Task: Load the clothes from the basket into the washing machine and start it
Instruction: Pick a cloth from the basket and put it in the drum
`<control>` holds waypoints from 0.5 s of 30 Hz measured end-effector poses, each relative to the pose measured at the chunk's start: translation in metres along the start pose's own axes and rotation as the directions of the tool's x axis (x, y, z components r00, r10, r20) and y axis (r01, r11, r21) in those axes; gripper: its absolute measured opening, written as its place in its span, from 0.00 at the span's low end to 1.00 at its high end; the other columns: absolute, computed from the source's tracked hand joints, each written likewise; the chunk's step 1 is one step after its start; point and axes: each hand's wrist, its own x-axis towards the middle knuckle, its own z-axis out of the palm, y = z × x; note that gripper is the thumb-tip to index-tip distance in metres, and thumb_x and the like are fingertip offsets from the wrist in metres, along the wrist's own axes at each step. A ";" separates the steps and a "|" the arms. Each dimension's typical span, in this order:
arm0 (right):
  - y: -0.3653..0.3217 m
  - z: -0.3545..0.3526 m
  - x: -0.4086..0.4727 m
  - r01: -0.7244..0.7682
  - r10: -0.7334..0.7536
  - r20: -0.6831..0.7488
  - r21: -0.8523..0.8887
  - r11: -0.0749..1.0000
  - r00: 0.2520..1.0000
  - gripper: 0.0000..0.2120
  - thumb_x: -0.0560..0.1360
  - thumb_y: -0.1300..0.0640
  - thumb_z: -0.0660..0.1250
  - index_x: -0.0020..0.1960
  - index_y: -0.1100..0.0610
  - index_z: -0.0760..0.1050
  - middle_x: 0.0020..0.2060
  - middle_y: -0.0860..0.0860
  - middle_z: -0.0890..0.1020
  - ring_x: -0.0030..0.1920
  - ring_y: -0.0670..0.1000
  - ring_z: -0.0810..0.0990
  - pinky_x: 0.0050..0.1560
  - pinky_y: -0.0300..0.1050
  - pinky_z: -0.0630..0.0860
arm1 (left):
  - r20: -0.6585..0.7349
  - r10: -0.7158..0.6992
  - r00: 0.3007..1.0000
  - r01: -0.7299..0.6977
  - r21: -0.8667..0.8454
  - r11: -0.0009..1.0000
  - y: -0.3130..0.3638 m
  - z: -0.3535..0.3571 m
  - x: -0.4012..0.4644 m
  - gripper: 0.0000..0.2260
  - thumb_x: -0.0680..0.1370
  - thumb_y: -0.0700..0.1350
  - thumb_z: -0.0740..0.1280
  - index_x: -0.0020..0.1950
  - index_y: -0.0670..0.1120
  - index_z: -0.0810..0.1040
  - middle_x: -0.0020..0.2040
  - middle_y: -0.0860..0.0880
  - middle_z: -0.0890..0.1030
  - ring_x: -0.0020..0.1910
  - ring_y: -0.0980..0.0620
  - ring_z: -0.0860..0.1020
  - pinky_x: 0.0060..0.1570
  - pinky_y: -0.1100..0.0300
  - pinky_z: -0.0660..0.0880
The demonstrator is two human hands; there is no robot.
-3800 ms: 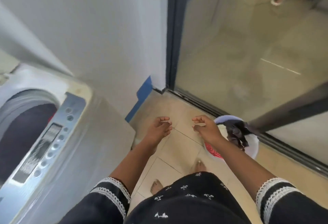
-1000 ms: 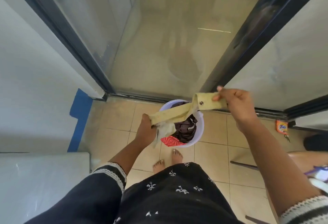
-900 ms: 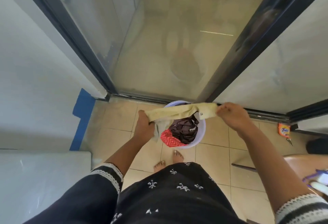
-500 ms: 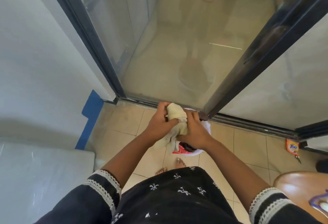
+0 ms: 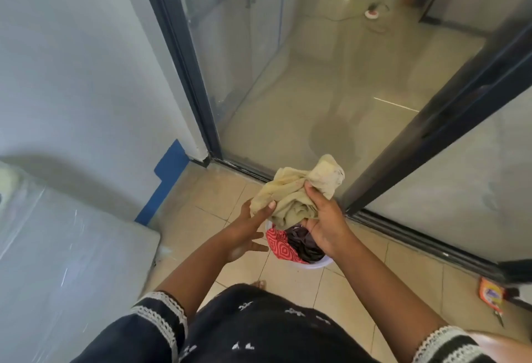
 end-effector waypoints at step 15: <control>0.027 -0.049 -0.002 -0.271 0.329 0.276 -0.228 0.935 0.903 0.38 0.68 0.41 0.76 0.73 0.48 0.65 0.67 0.56 0.77 0.66 0.59 0.77 0.61 0.64 0.76 | -0.308 0.322 0.895 -0.392 -0.201 0.898 -0.004 0.043 -0.039 0.17 0.77 0.46 0.71 0.63 0.41 0.78 0.53 0.42 0.84 0.51 0.45 0.83 0.44 0.55 0.79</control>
